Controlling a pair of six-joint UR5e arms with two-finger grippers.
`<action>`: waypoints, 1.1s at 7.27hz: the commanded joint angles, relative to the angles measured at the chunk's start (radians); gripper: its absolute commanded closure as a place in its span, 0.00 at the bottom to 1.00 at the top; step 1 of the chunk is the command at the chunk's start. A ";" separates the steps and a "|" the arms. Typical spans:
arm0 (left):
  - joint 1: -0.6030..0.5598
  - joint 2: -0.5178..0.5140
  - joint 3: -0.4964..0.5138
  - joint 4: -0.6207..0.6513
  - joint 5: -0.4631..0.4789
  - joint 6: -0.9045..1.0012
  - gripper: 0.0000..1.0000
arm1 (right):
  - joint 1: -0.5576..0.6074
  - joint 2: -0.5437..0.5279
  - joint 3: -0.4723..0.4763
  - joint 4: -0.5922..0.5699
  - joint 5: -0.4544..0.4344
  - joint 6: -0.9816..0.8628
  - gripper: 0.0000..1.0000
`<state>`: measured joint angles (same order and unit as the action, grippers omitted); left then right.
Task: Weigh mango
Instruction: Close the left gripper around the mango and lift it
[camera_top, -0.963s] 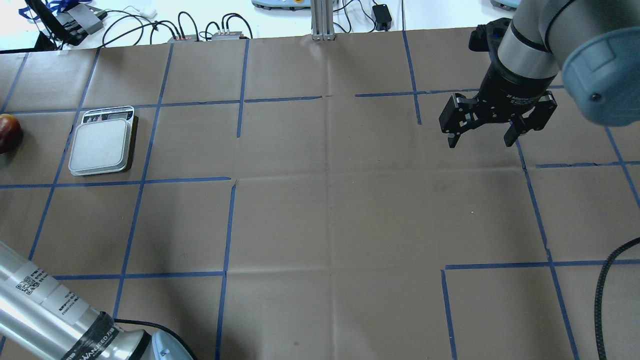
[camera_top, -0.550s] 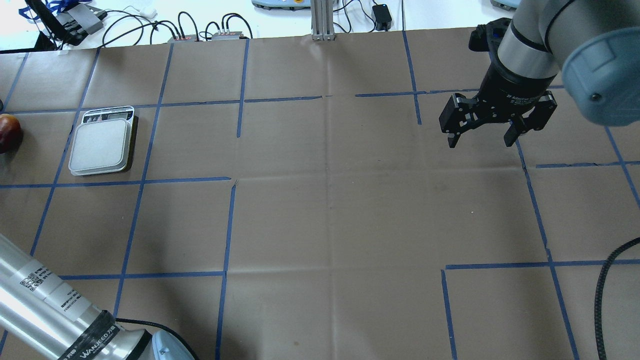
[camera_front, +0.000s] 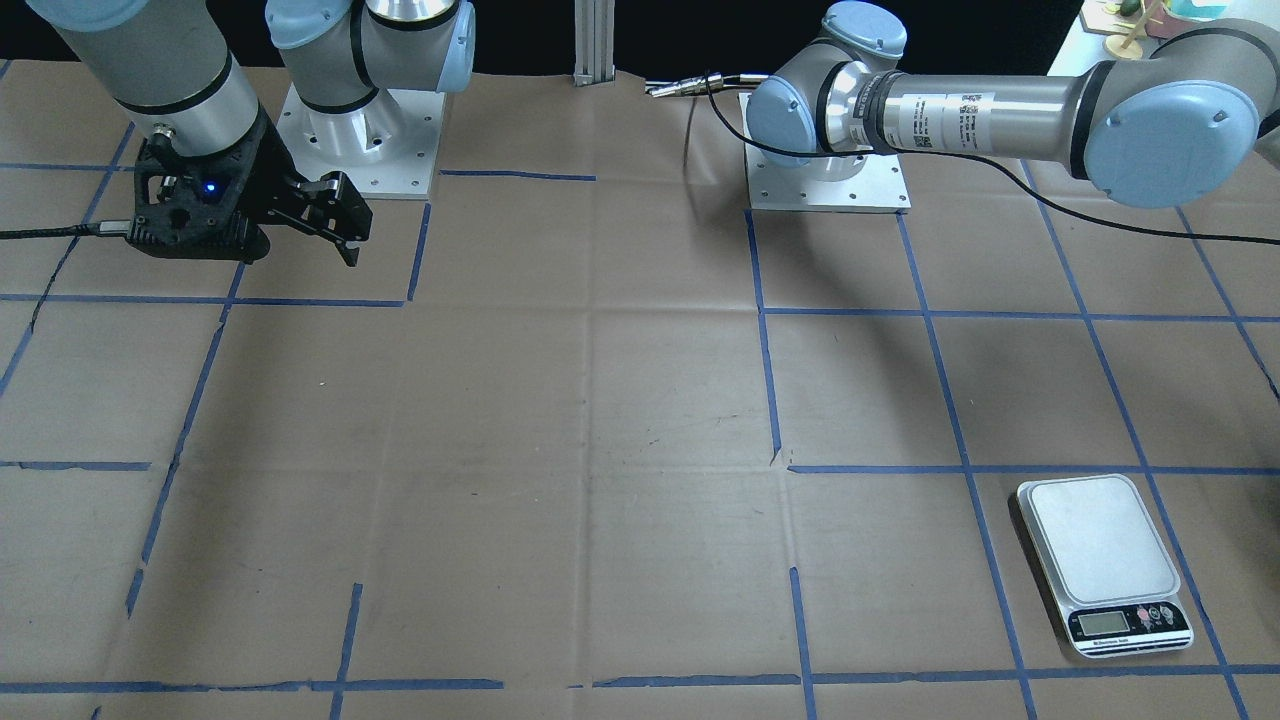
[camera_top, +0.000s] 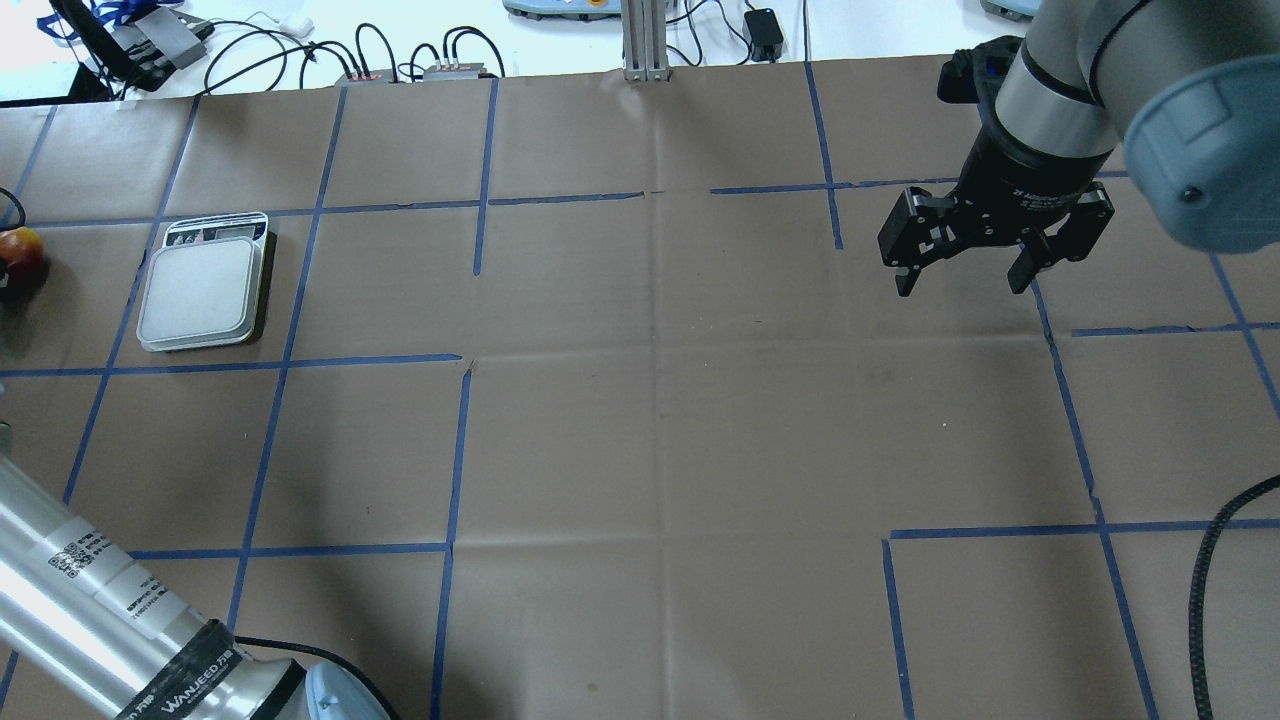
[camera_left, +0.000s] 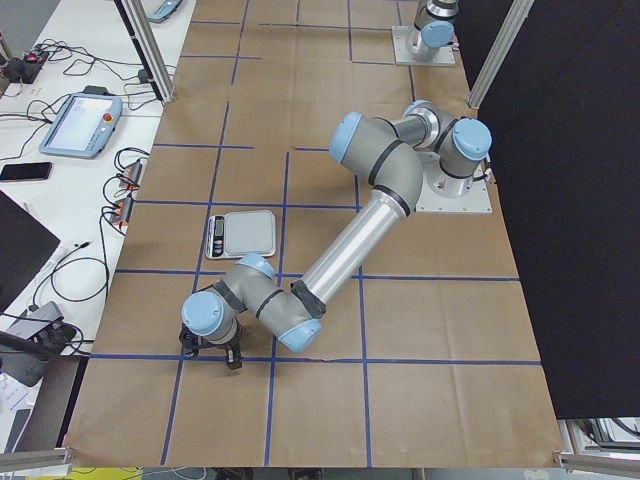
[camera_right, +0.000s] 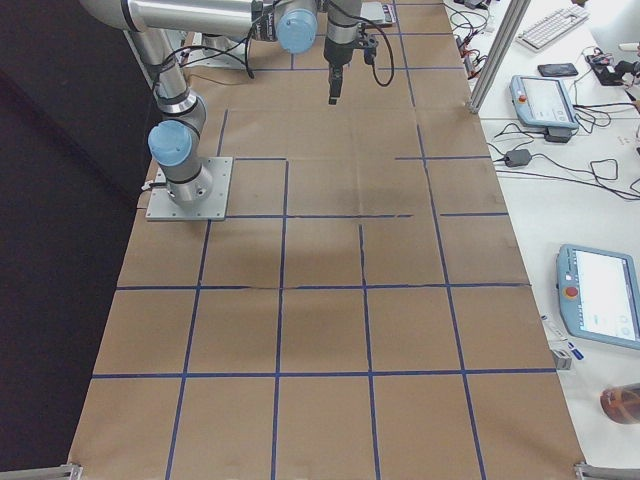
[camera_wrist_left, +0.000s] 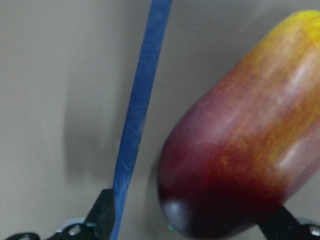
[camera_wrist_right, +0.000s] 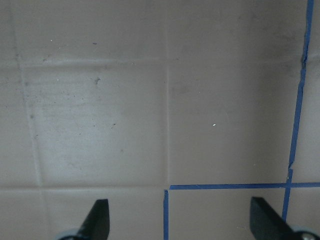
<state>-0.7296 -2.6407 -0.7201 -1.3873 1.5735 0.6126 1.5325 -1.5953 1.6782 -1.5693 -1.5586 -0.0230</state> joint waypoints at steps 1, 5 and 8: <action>-0.022 -0.002 0.002 0.031 0.002 0.002 0.01 | 0.000 0.000 0.000 0.000 0.000 0.000 0.00; -0.022 -0.007 0.001 0.045 0.006 0.059 0.01 | 0.000 0.000 0.000 0.000 0.000 0.000 0.00; -0.022 -0.015 0.001 0.045 0.005 0.059 0.16 | 0.000 0.000 0.000 0.000 0.000 0.000 0.00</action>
<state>-0.7516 -2.6547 -0.7200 -1.3424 1.5793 0.6715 1.5324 -1.5953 1.6782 -1.5693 -1.5585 -0.0230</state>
